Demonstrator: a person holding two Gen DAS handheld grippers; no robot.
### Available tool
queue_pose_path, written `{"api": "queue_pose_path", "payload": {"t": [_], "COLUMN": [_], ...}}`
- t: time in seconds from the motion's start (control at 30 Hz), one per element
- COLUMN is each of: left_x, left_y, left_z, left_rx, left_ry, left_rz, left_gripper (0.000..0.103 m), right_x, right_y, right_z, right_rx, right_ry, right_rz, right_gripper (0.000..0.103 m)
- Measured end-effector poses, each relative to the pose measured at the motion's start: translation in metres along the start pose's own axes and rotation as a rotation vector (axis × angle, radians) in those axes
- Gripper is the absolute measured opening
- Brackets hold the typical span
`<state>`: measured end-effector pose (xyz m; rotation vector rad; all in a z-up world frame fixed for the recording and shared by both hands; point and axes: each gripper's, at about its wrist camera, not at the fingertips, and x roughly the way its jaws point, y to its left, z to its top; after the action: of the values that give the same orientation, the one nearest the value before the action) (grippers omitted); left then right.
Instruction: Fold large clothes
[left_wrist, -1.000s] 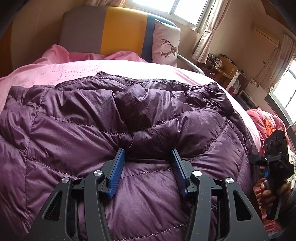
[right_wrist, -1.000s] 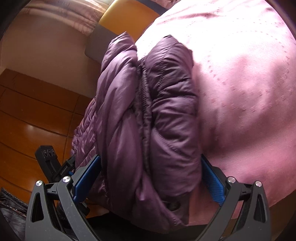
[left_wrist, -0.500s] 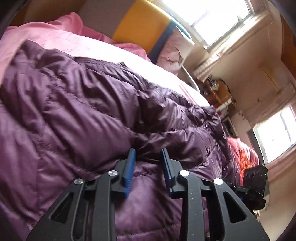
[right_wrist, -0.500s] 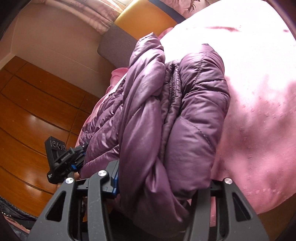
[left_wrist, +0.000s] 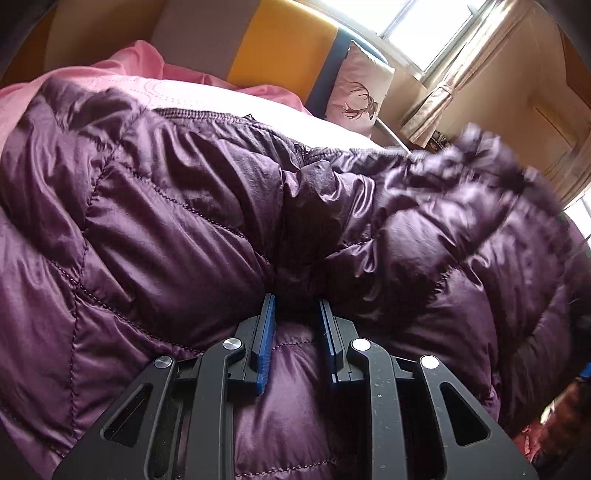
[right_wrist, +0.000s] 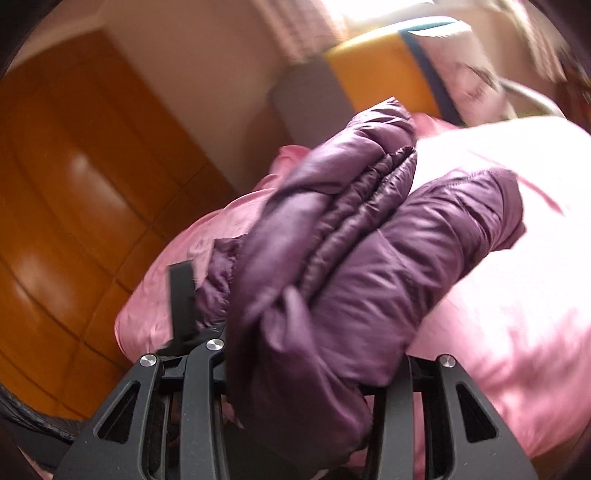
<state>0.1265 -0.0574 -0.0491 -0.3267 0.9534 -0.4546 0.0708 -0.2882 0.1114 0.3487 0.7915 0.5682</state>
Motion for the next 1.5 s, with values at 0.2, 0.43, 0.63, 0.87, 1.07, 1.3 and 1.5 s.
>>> {"api": "queue_pose_path", "payload": {"t": [0.2,0.43,0.63,0.87,1.07,1.3,1.5], "left_x": [-0.005,-0.087,-0.177,-0.195,-0.144,-0.136,-0.125], "left_y": [0.011,0.057,0.113,0.115,0.105,0.096,0.111], "left_z": [-0.001,-0.006,-0.003,0.024,0.062,0.071,0.075], "left_rx": [-0.037,-0.126,-0.209,-0.191,-0.134,-0.083,-0.139], "left_ry": [0.01,-0.083,-0.268,-0.283,-0.042,0.028,0.037], "left_rz": [-0.048,-0.108,-0.159,-0.316,-0.209,-0.136,-0.158], "left_gripper": [0.022,0.022,0.027,0.068,0.061,0.025,0.025], "right_x": [0.049,0.1,0.136,0.157,0.137,0.086,0.076], "right_y": [0.071,0.115,0.156,0.183,0.158,0.101,0.06], "right_z": [0.008,0.002,-0.019,-0.054,-0.057,-0.017,-0.021], "right_rx": [-0.184,-0.345,-0.493,-0.61,-0.579,-0.262,-0.23], "right_ry": [0.086,0.172,0.206,0.217,0.187,0.178,0.181], "right_rz": [-0.024,-0.075,-0.078,-0.019,0.063,0.402,0.204], "right_gripper": [0.037,0.038,0.056,0.08,0.09,0.092,0.062]}}
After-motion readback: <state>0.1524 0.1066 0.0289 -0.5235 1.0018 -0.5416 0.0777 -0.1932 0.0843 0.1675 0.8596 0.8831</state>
